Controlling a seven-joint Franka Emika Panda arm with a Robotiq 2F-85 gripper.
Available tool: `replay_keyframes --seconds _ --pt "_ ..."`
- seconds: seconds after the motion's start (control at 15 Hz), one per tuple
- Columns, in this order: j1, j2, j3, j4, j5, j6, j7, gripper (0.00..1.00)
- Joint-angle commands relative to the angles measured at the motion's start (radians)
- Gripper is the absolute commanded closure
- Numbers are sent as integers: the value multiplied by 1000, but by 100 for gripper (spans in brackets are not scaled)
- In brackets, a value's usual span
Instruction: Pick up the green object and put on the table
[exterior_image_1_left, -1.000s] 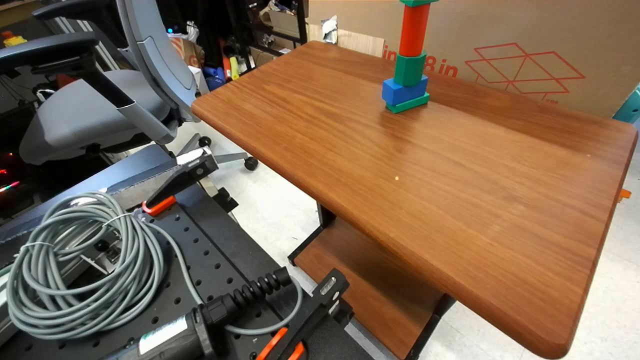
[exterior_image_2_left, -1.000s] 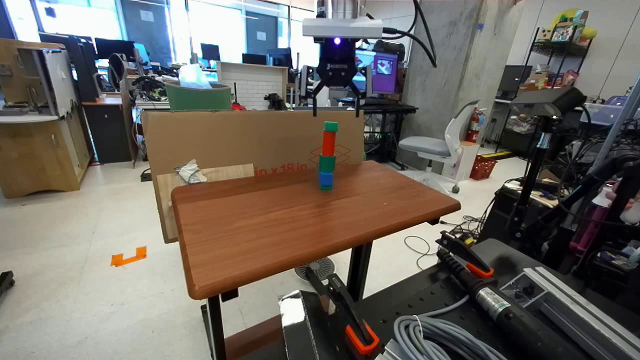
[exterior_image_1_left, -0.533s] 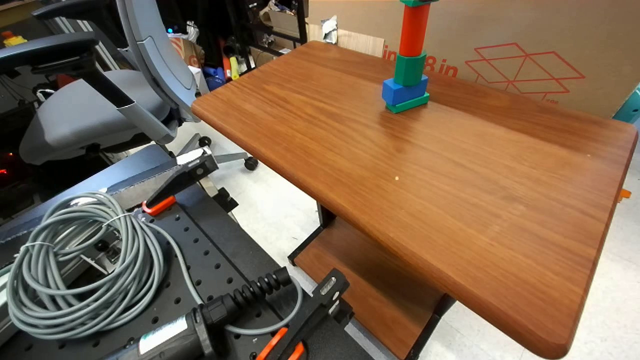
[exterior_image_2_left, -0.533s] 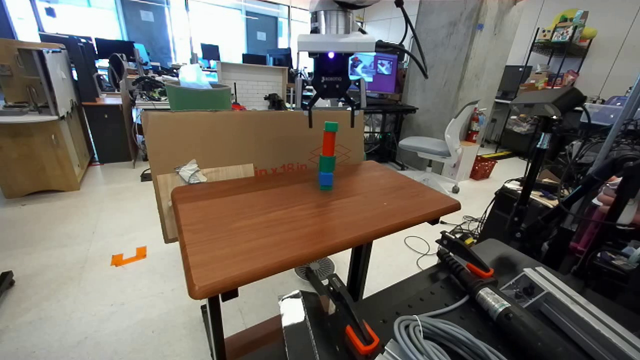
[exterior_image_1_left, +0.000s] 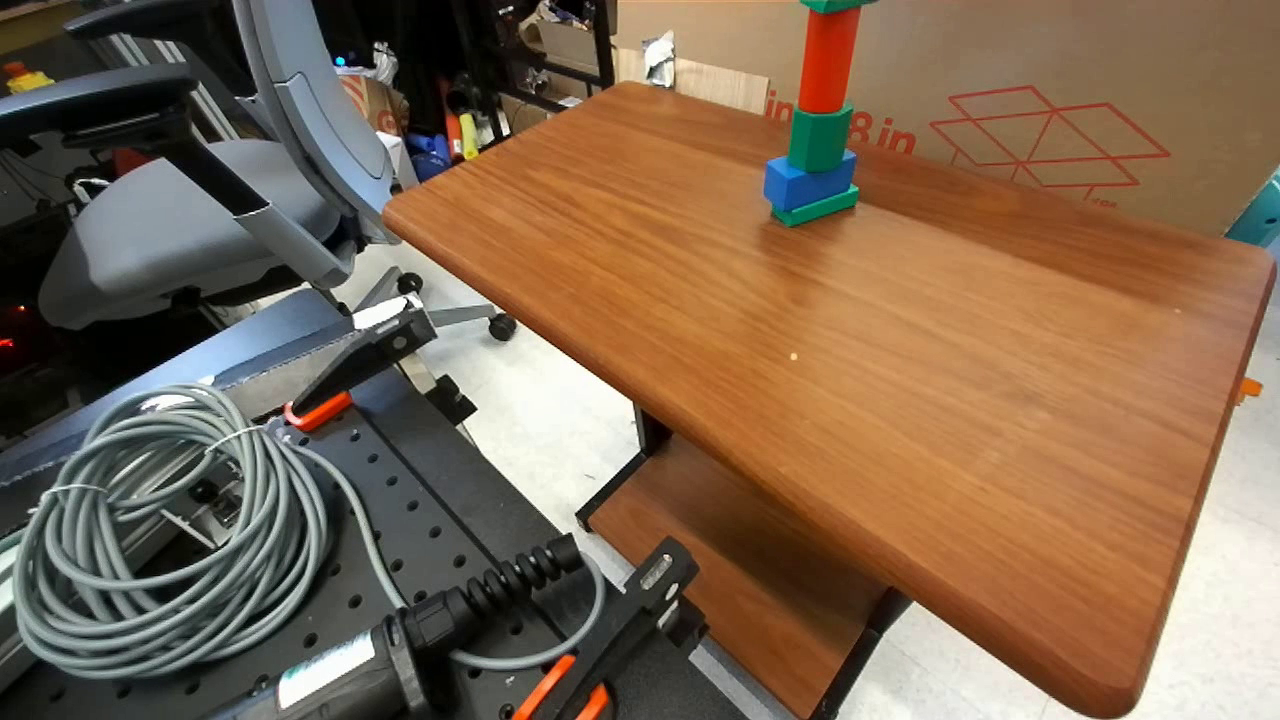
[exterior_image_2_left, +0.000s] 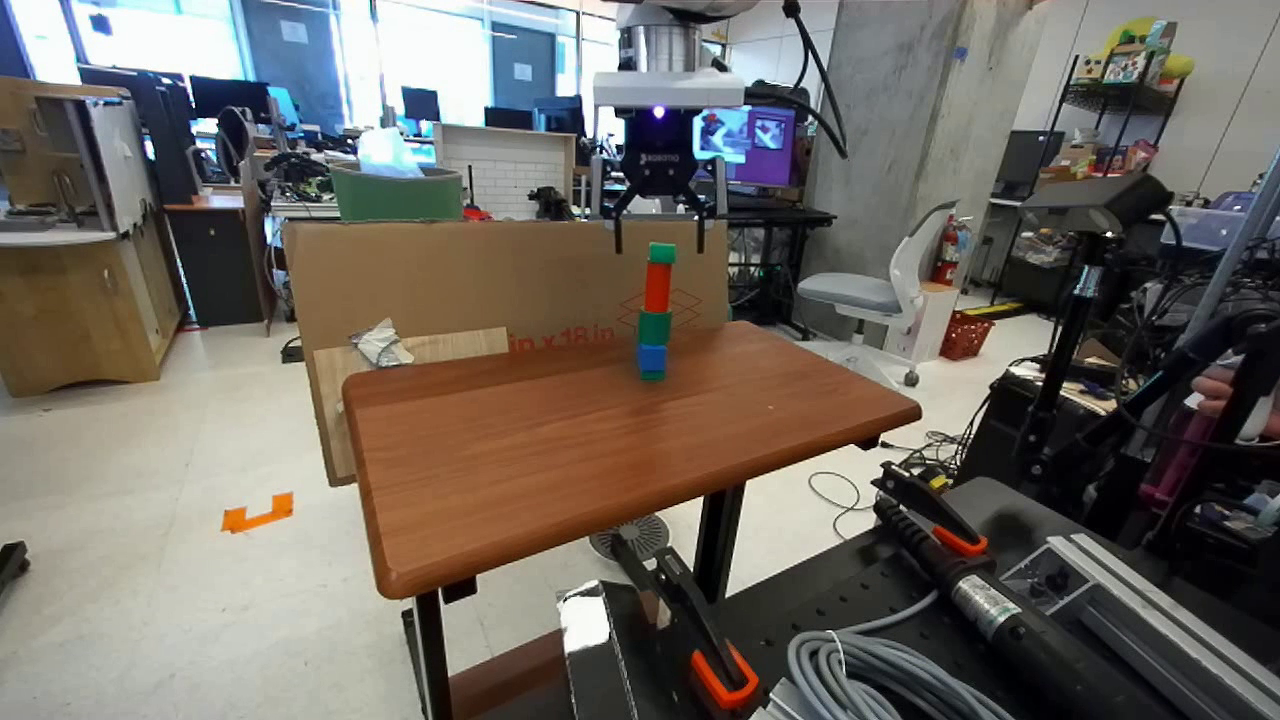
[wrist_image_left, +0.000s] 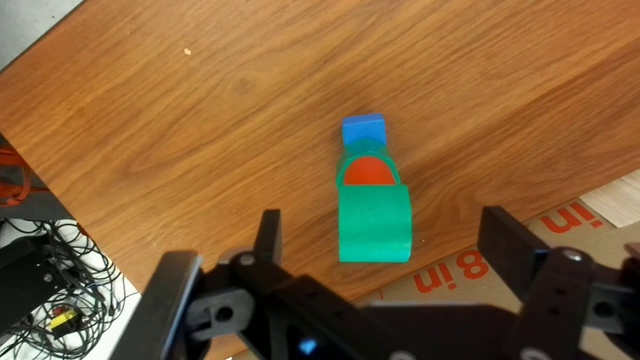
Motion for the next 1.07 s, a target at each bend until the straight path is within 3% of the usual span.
replay_keyframes --seconds 0.0,0.2,0.27,0.33,0.47,1.0 --pt "17 21 -19 57 11 -62 -20 0" --pt "18 18 -18 64 11 -80 -17 0" --pt "18 18 -18 64 10 -80 -17 8" --pt "19 19 -18 65 8 -81 -16 28" --pt "21 21 -20 70 4 -85 -12 32" --pt "31 7 -18 69 -2 -80 -14 91"
